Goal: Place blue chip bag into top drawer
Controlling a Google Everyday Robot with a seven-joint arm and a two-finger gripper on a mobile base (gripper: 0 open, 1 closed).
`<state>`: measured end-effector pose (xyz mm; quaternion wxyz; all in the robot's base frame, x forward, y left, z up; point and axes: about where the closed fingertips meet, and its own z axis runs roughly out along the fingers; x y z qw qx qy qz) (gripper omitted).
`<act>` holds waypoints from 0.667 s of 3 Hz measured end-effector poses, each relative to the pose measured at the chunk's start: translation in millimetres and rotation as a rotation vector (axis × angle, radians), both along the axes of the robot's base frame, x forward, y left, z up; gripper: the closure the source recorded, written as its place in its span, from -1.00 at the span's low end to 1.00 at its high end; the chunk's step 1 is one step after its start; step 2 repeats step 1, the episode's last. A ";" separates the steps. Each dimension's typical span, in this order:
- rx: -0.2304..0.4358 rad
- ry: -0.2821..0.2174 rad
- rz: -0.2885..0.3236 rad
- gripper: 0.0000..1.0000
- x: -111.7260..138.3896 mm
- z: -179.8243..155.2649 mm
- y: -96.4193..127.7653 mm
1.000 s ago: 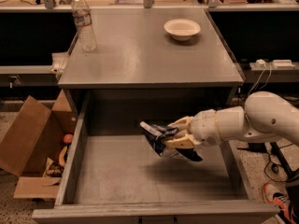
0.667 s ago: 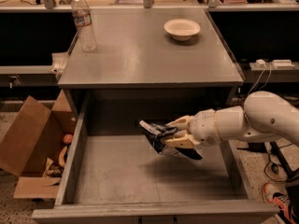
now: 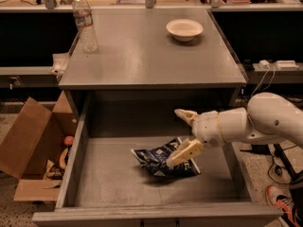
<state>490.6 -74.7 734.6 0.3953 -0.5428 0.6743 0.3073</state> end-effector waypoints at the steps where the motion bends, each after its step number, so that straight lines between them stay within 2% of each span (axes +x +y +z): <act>1: 0.000 0.000 0.000 -1.00 0.0 0.0 0.0; 2: 0.000 0.000 0.000 -1.00 0.0 0.0 0.0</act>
Offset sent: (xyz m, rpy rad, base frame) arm 0.0000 0.0000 0.0000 0.0000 0.0000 0.0000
